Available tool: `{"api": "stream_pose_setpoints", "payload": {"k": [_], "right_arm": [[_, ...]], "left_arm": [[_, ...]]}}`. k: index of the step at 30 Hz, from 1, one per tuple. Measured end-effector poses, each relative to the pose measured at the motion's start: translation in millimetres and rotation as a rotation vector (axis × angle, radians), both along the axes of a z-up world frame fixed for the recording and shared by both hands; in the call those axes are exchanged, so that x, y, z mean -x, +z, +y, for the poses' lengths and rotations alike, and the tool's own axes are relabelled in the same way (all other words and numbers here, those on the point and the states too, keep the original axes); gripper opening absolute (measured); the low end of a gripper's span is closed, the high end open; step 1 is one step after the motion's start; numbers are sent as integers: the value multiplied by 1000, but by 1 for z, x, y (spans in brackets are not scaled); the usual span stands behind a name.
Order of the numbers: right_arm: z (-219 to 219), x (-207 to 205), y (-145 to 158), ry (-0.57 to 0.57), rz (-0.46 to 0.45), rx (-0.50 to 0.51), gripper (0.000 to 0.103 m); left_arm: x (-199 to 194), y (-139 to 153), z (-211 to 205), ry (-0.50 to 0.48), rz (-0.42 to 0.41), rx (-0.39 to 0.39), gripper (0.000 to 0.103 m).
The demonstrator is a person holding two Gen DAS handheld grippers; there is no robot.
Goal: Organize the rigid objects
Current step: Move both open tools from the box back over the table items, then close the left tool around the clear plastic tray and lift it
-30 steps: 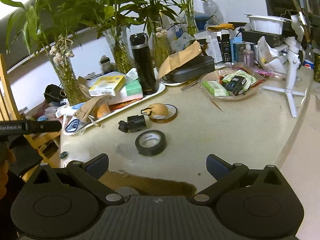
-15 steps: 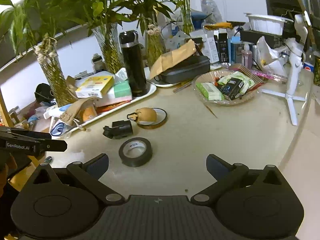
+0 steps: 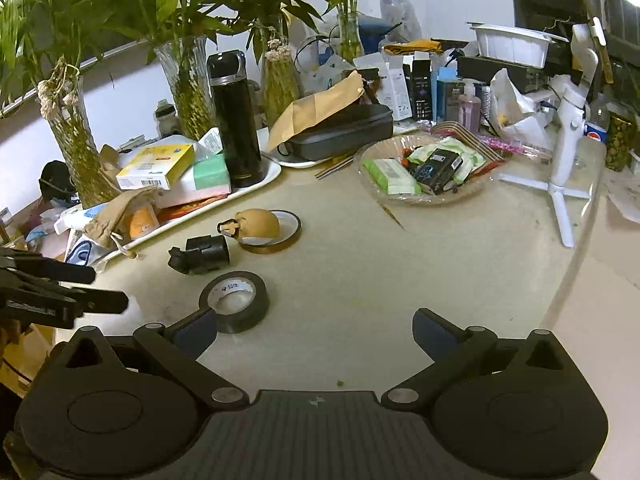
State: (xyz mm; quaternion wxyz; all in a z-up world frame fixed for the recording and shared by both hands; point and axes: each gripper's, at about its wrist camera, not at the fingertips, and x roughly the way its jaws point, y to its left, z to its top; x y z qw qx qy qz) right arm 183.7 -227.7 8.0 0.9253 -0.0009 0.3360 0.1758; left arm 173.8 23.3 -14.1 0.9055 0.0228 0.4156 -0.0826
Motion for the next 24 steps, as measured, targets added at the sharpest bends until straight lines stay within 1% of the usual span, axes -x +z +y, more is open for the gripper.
{"api": "stream_pose_setpoints", "payload": {"k": [3,5,10,12,15,19,21,24], "right_arm": [[-3,0,2,-8,-10,-12,103],[-5,0,2,-9,-11,-27,103],[-8,-3,3,-8,-9,-40,103],[-8,-5,4,-11,-18,-34,103],[-9,-9,6,-18,-24,-39,103],[-10,-14,8,-26,-31,-39,103],[-10,-15,7,-27,-33,-35,103],[-10,-16,7,-25,-36,-30,103]], "left_arm": [[-9,-3,-1,-4,34,32,76],[-14,-5,-2,-8,50,36,76],[-25,-14,-7,-7,117,5,76],[-29,-16,-9,-12,133,-2,76],[-36,-20,-15,-29,161,-33,76],[-47,-32,-23,-38,245,-89,76],[-52,-37,-26,-48,284,-100,76],[-58,-40,-29,-58,317,-104,76]]}}
